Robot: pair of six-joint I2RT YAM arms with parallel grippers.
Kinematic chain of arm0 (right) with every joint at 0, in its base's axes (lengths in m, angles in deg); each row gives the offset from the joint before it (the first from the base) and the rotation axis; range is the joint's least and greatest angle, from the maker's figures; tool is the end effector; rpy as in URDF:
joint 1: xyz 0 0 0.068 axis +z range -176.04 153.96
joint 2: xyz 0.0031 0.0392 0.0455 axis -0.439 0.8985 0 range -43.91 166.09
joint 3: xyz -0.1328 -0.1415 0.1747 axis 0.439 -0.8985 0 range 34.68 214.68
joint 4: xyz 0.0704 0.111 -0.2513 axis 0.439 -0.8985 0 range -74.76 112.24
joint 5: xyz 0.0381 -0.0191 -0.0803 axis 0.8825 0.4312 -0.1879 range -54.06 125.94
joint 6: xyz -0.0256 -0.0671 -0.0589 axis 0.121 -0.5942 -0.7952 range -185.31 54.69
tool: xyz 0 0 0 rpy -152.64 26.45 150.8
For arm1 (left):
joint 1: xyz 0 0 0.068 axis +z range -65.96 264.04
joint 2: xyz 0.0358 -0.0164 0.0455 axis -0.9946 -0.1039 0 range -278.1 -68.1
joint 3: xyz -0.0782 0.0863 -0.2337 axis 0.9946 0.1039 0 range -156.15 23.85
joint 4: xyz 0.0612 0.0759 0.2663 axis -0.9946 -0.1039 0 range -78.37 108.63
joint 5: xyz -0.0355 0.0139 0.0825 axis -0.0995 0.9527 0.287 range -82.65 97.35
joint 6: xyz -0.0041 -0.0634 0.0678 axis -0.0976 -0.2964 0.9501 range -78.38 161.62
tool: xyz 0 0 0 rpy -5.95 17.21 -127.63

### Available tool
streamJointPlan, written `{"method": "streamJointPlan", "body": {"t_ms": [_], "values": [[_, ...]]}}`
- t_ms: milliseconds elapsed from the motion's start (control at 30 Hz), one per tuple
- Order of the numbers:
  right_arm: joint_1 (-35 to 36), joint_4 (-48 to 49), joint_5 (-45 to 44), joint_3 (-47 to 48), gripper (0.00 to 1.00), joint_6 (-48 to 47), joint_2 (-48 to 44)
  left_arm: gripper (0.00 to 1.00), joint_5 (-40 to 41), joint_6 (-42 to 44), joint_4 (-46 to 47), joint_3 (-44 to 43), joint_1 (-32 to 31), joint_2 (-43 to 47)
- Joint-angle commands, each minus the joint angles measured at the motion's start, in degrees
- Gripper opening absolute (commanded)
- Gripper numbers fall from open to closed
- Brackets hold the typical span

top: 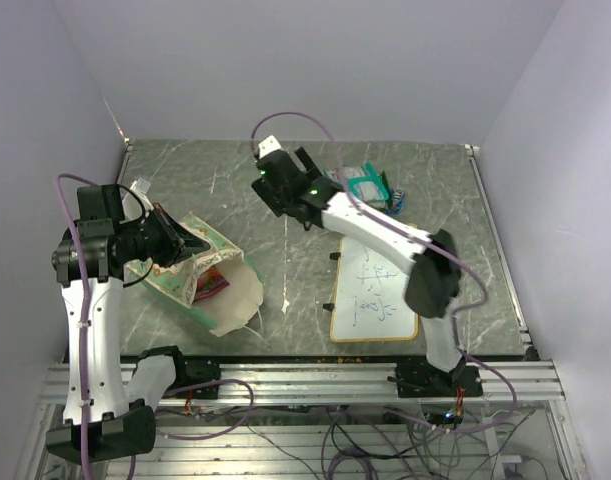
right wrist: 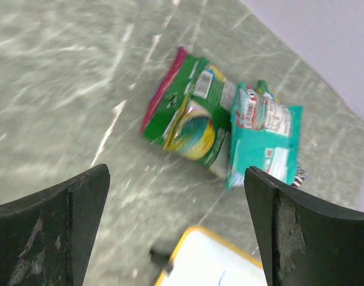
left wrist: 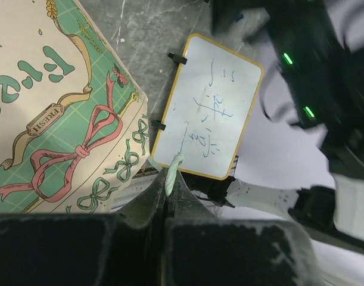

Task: Take the snacks out of the paper bag
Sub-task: Place the snack at the center of the board, then pick up the snack from the paper bag.

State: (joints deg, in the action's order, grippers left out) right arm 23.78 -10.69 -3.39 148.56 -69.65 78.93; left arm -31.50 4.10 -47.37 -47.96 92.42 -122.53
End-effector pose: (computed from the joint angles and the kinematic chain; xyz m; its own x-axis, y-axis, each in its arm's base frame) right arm 0.3853 0.3741 0.2500 -0.4078 -0.5737 -0.7103 -0.3183 0.8185 -0.4783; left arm 0.2092 -0.0222 0.3514 -0.7694 -0.5928 -0.2378 -0.2167 0.5925 -0.7759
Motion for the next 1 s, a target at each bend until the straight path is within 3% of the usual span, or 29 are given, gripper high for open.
{"method": "streamJointPlan", "body": {"t_ms": [0,167,333,533,600,700,967], "values": [[0.4,3.0,16.3,-14.4,0.95,3.9,-17.1,0.07,-1.3,-1.9,3.5,1.1,-0.4,0.9],[-1.0,8.8,25.4,-27.6,0.95,6.1,-27.7,0.07,-1.8,-4.6,6.9,3.5,-0.4,1.9],[-1.1,21.3,38.6,-41.0,0.94,1.4,-38.5,0.07,-1.8,-6.8,8.6,4.8,-0.5,2.9],[0.7,37.1,69.9,-59.0,0.84,-18.7,-48.1,0.07,-0.6,-7.1,6.9,4.1,-0.8,3.3],[4.0,38.3,75.6,-62.5,0.81,-29.0,-49.0,0.07,-0.3,-7.0,5.9,4.1,-0.8,3.7],[10.1,41.1,75.8,-64.6,0.78,-38.4,-46.0,0.07,-0.1,-7.3,4.2,4.7,-0.8,4.7],[17.1,57.1,69.1,-61.2,0.67,-45.3,-31.8,0.07,0.7,-6.5,-1.7,4.6,-0.8,6.1]]}}
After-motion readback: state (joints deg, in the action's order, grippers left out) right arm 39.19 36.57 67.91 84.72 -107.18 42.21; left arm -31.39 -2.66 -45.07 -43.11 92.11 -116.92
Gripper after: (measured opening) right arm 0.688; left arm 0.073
